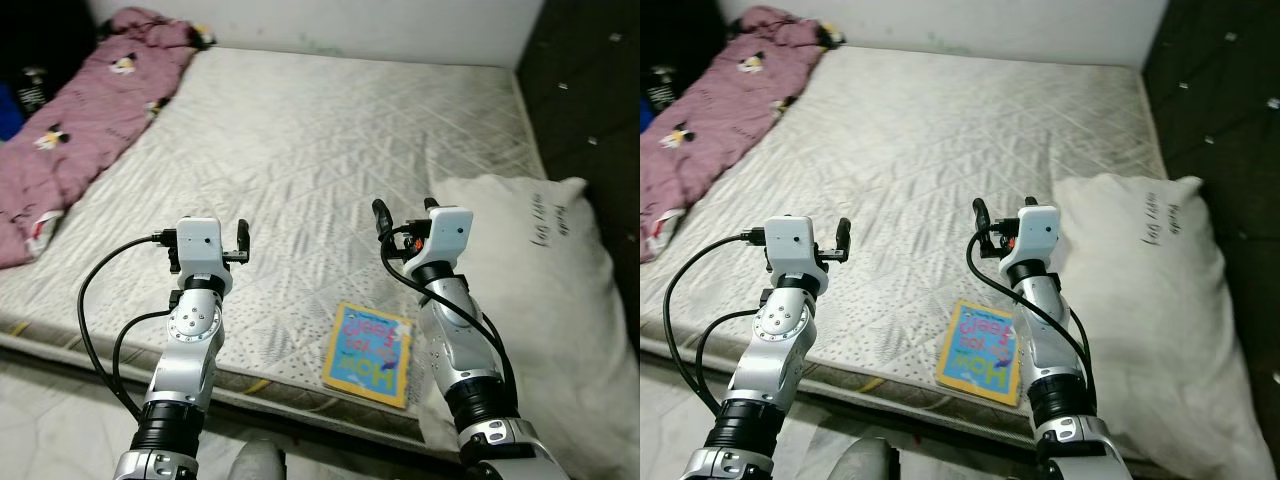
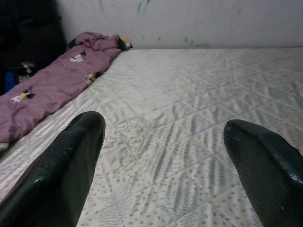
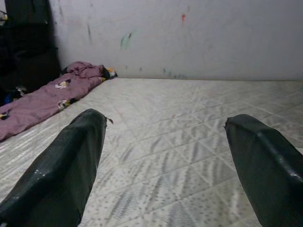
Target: Clean up the room
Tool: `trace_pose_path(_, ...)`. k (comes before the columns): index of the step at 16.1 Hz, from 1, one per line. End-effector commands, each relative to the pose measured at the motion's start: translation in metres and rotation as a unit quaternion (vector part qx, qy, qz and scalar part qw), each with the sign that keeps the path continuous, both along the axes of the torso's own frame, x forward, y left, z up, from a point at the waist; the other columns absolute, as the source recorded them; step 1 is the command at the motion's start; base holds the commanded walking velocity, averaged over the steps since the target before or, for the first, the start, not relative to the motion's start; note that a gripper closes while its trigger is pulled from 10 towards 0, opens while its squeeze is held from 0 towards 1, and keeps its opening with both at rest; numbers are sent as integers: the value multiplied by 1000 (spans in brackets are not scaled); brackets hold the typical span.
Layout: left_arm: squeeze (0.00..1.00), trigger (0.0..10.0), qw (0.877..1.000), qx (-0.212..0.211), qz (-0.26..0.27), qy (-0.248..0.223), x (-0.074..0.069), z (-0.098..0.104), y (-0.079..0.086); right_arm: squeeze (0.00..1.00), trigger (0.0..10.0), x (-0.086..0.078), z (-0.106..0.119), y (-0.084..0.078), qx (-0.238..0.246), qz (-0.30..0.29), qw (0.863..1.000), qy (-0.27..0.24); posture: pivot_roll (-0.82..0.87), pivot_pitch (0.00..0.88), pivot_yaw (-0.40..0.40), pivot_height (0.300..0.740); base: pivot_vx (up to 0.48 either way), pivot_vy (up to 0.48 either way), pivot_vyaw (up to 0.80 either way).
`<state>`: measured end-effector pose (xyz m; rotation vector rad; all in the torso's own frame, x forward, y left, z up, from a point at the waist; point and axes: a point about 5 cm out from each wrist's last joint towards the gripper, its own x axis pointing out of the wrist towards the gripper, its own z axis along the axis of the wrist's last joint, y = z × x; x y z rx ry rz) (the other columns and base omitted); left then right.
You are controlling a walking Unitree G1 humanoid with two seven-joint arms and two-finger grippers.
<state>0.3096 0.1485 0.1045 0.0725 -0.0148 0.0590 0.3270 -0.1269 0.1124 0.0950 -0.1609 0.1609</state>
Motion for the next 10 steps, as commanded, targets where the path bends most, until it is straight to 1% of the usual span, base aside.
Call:
trace_pose_path(1,0,10000,1000,1,-8,1,0,-3,-1,0,10000,-3,0,-1,4,-8,1000,-6,31,0,77,740,0,0,0)
trace_pose_path(3,0,10000,1000,-6,-9,0,-2,-6,0,0,10000,-6,-1,-4,1,-14,1000,-7,22,0,77,740,0,0,0)
trace_pose_path(5,0,10000,999,-44,-25,4,-5,-9,-3,0,10000,-9,-4,-10,-6,-23,1000,-2,10,0,72,740,0,0,0)
trace_pose_path(6,0,10000,999,-41,-23,1,-6,-10,-4,0,10000,-10,-7,-12,-4,-28,1000,6,9,0,70,740,0,0,0)
trace_pose_path(7,0,10000,999,-41,-20,2,-7,-10,-5,0,10000,-11,-8,-14,-8,-34,999,10,8,0,66,740,0,0,-475)
trace_pose_path(8,0,10000,999,-43,-23,4,-8,-12,-6,0,10000,-13,-10,-14,-2,-38,999,16,6,0,63,740,0,0,-800)
trace_pose_path(10,0,10000,998,-50,-28,4,-10,-14,-7,0,10000,-15,-11,-13,-4,-37,999,15,4,0,63,740,0,0,-800)
